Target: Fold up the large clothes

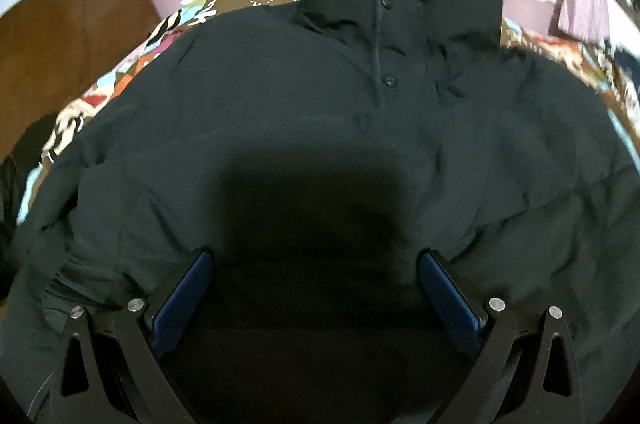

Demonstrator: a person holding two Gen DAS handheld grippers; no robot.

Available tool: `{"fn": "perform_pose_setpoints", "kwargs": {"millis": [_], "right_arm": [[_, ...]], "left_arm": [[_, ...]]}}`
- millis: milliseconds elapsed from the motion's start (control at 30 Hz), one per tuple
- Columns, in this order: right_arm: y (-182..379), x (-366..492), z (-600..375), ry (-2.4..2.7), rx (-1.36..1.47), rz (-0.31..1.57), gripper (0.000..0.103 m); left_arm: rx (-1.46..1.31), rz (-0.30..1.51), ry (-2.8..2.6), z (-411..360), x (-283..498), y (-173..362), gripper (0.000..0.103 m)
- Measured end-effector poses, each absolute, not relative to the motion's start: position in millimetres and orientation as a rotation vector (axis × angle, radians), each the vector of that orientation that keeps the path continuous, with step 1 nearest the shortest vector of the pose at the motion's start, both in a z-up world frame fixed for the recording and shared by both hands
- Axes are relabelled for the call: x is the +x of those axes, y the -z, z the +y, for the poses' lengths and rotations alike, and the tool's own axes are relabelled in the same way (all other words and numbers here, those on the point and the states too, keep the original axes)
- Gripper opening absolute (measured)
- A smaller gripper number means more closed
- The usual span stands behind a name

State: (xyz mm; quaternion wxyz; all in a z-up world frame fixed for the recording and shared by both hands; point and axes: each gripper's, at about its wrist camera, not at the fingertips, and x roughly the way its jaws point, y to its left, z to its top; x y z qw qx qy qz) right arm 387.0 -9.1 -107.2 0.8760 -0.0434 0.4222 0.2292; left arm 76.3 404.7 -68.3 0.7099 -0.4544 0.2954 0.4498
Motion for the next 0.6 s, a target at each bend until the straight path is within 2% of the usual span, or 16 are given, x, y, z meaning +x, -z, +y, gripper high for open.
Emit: {"fn": "perform_pose_setpoints", "kwargs": {"millis": [67,133,200,267,400,600], "right_arm": [[108,386,-10,-0.478,-0.091,0.880,0.103],[108,386,-9,-0.478,-0.091,0.881,0.103],[108,385,-10,-0.479,-0.088,0.880,0.103],[108,385,-8,-0.478,-0.088,0.878,0.103],[103,382,-9,-0.470,-0.095,0.871,0.103],[83,366,-27,-0.453,-0.080,0.832,0.103]], "left_arm": [[-1.000,0.657,-1.003,405,77,73,0.076],[-0.981,0.631,-0.998,401,77,72,0.065],[-0.982,0.607,-0.964,400,78,72,0.030],[-0.977,0.601,-0.953,400,80,72,0.013],[-0.940,0.535,-0.908,394,86,59,0.005],[-0.746,0.406,-0.721,360,107,6,0.004]]}}
